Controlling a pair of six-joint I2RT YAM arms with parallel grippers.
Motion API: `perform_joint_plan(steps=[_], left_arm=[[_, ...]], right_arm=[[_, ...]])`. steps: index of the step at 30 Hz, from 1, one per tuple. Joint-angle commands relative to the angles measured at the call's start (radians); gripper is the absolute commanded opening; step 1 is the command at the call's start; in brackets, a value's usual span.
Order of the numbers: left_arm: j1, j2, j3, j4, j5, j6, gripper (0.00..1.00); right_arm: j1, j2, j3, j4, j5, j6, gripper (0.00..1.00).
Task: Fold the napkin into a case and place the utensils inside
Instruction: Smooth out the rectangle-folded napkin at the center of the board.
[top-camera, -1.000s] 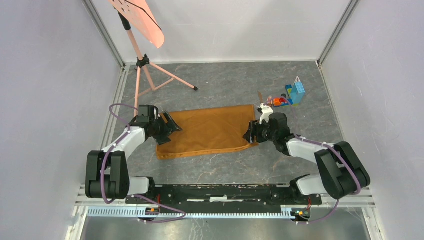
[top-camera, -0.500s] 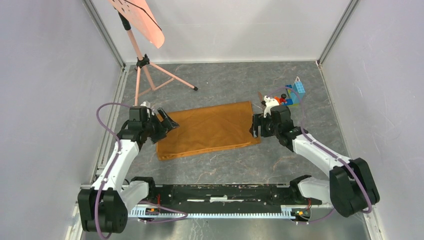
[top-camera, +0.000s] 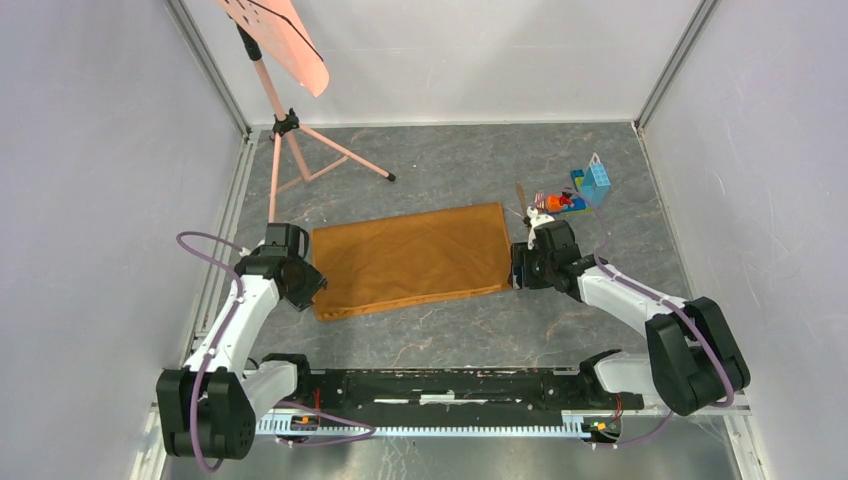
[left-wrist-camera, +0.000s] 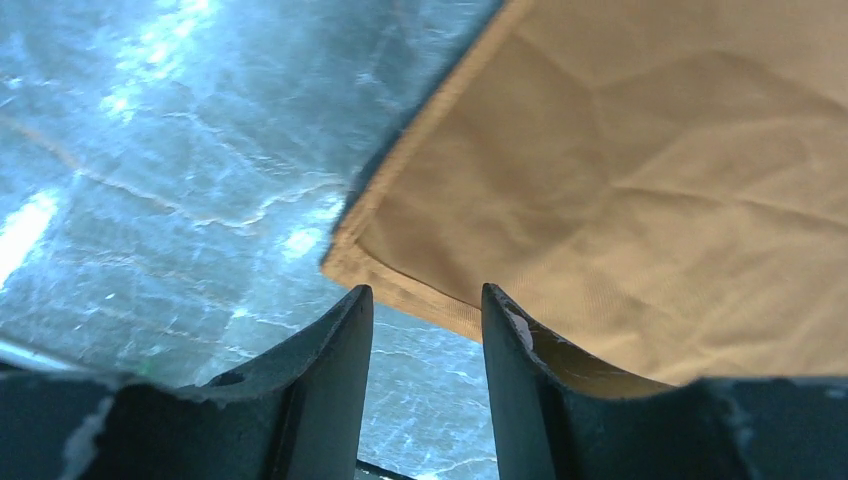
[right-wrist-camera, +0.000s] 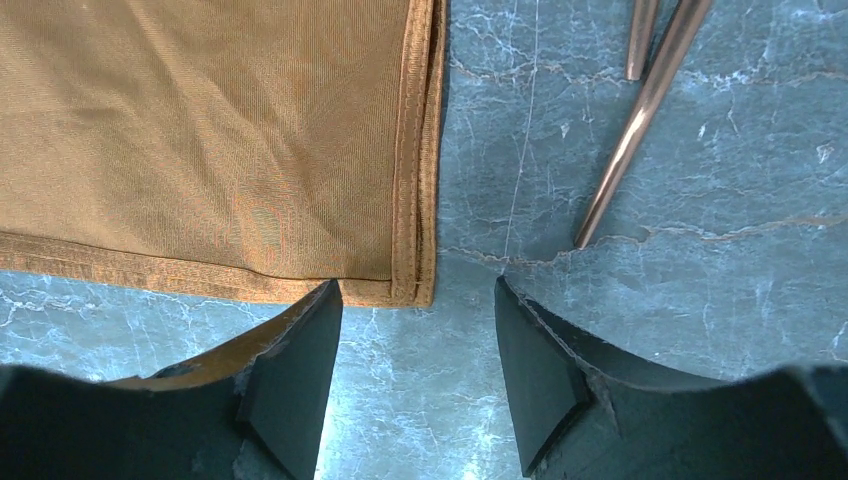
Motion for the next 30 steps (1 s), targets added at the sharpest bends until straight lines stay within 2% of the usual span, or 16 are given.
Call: perform_joint_plan(steps=[1,6,13,21,30], left_arm=[[0.009,0.021,-0.012,-0.057,-0.123,-0.119,0.51],[0.014,0.04,-0.014,-0.035,-0.117,-0.119,0.54],[0.027,0.065,-0.011,-0.037,-0.105,-0.088,0.53],[0.032,0.069,-0.005,-0.013,-0.076,-0.035,0.46],[0.032,0.094,-0.019,-0.006,-0.053,-0.052,0.45]], right_arm=[[0.005,-0.004,-0.006,0.067,-0.005,-0.027,0.64],[0.007,0.006,-0.021,0.093,-0.042,-0.037,0.63],[0.007,-0.02,-0.046,0.113,-0.048,-0.048,0.63],[0.009,-0.027,-0.057,0.129,-0.063,-0.054,0.62],[0.01,-0.031,-0.064,0.143,-0.077,-0.049,0.62]])
